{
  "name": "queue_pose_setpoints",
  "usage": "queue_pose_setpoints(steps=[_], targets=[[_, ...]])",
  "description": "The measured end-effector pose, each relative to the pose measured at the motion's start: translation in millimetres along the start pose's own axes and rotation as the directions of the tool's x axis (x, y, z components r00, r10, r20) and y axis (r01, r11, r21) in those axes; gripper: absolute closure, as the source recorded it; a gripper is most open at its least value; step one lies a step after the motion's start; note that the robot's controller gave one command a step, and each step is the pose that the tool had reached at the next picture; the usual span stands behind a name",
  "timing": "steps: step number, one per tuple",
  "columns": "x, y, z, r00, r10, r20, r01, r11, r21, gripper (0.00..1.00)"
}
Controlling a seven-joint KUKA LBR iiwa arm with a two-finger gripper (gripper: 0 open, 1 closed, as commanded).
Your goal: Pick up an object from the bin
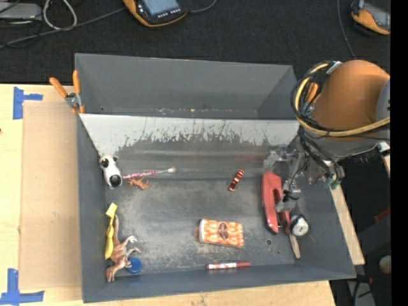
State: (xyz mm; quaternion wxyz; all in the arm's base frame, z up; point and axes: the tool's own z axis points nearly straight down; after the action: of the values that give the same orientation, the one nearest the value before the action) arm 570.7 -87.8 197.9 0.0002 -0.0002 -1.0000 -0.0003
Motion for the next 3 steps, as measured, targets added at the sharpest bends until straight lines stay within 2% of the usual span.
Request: queue_pose_setpoints(steps=[1,2,3], targets=[[14.6,10,35,0.995,-0.098,0.006,0.098,0.995,0.002,0.0],[59.1,69,46,0.998,-0.061,-0.002,0.061,0.998,0.0,0.0],[75.3,81,93,0.979,-0.206,-0.004,0.206,0.979,-0.002,0.0]])
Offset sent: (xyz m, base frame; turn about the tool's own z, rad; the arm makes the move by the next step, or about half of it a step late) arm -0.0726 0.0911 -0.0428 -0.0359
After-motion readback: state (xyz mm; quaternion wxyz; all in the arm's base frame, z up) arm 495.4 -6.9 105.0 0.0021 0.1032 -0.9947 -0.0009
